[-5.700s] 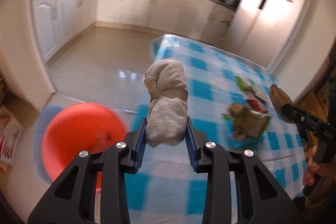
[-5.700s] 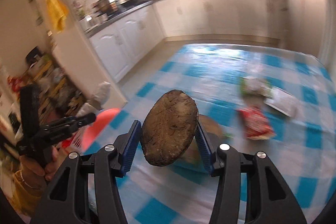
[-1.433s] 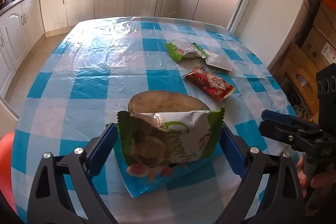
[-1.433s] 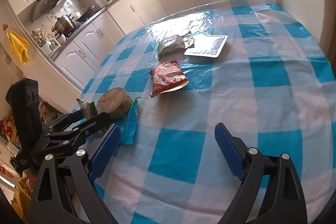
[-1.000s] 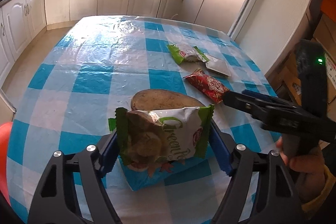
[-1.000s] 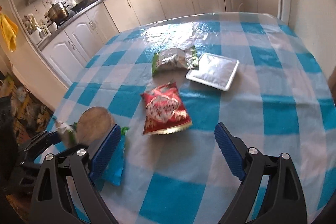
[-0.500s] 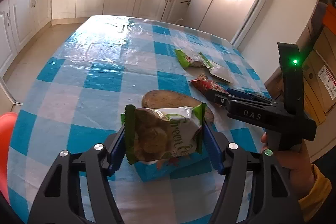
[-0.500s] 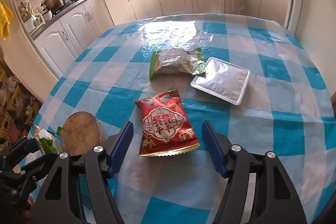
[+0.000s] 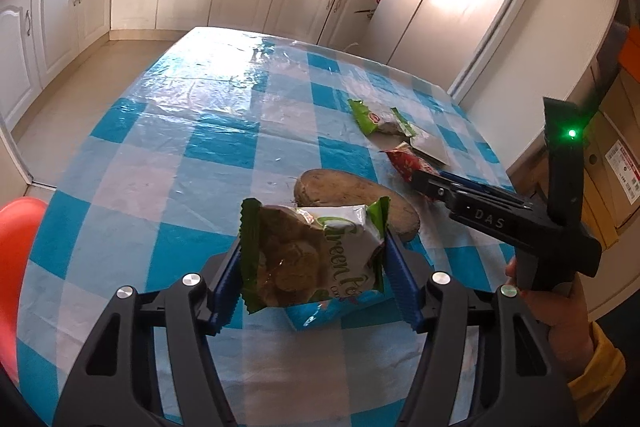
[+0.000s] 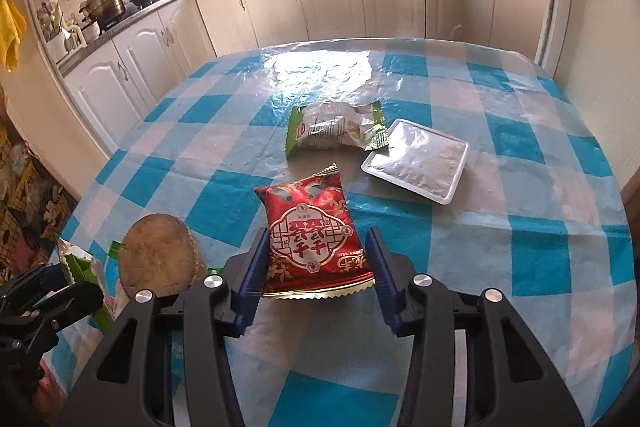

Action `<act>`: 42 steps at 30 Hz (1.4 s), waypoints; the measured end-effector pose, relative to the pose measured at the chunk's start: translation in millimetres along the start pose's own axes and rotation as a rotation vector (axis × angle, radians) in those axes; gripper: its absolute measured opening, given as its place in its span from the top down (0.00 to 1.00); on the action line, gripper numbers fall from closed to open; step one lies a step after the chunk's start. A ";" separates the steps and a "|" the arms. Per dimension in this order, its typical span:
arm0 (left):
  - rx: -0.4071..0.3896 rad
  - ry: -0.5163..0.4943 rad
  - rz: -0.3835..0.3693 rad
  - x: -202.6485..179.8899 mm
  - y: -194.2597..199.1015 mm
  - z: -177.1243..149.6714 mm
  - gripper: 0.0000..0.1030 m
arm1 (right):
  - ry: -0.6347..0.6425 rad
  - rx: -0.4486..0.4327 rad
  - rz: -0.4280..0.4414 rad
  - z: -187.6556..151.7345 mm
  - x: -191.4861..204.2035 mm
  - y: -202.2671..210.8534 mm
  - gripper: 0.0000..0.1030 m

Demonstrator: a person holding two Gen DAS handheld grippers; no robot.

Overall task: Collect trash
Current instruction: 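Grasp the green snack packet with the left tool while the right tool grasps the red packet, then carry both packets over the red bucket and open both tools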

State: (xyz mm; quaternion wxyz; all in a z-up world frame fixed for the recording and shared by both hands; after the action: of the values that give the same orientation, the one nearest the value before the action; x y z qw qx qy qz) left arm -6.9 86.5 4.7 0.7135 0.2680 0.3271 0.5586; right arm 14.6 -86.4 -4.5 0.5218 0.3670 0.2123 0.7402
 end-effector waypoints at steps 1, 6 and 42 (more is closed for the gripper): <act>-0.004 0.002 0.003 2.2 1.9 -0.1 0.37 | -0.002 -0.005 0.006 0.1 0.7 2.0 0.52; -0.020 0.024 0.011 12.8 9.8 -0.7 0.37 | 0.004 -0.030 0.019 1.8 8.1 13.9 0.52; -0.085 0.409 0.376 260.9 89.3 -35.8 0.37 | 0.400 0.166 0.425 -13.7 285.9 -44.5 0.52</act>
State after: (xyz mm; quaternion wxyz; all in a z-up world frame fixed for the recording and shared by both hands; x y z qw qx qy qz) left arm -47.6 361.6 4.9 0.5272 0.1756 0.3851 0.7369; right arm -21.7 196.2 47.7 0.2714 0.2915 0.2892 0.8705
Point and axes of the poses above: each gripper's, at about its wrist camera, not at the fingertips, and y roughly against the way its jaws point, x to its left, z to its top, the point moved 5 cm from there along -y, roughly the way its jaws point, and after that the axes turned 12 degrees about z, right-handed, at the moved point
